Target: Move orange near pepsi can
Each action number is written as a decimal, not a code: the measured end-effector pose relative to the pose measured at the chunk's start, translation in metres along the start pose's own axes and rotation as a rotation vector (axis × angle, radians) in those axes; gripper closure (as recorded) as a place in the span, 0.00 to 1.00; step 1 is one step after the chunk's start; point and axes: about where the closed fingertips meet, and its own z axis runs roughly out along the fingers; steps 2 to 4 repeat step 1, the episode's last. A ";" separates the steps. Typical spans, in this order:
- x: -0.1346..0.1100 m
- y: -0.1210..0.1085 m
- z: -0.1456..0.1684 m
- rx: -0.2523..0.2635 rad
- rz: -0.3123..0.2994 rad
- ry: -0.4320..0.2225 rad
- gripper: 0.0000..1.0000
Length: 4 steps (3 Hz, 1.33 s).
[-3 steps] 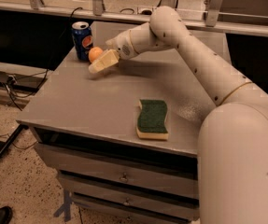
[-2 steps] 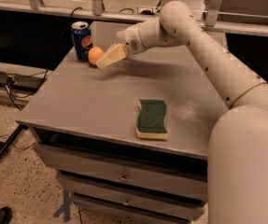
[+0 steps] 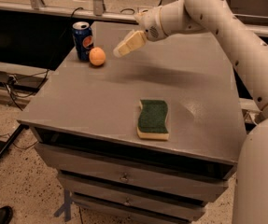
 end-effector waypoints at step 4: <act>0.000 0.000 0.000 0.000 0.000 0.000 0.00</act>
Offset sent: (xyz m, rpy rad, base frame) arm 0.0000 0.0000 0.0000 0.0000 0.0000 0.0000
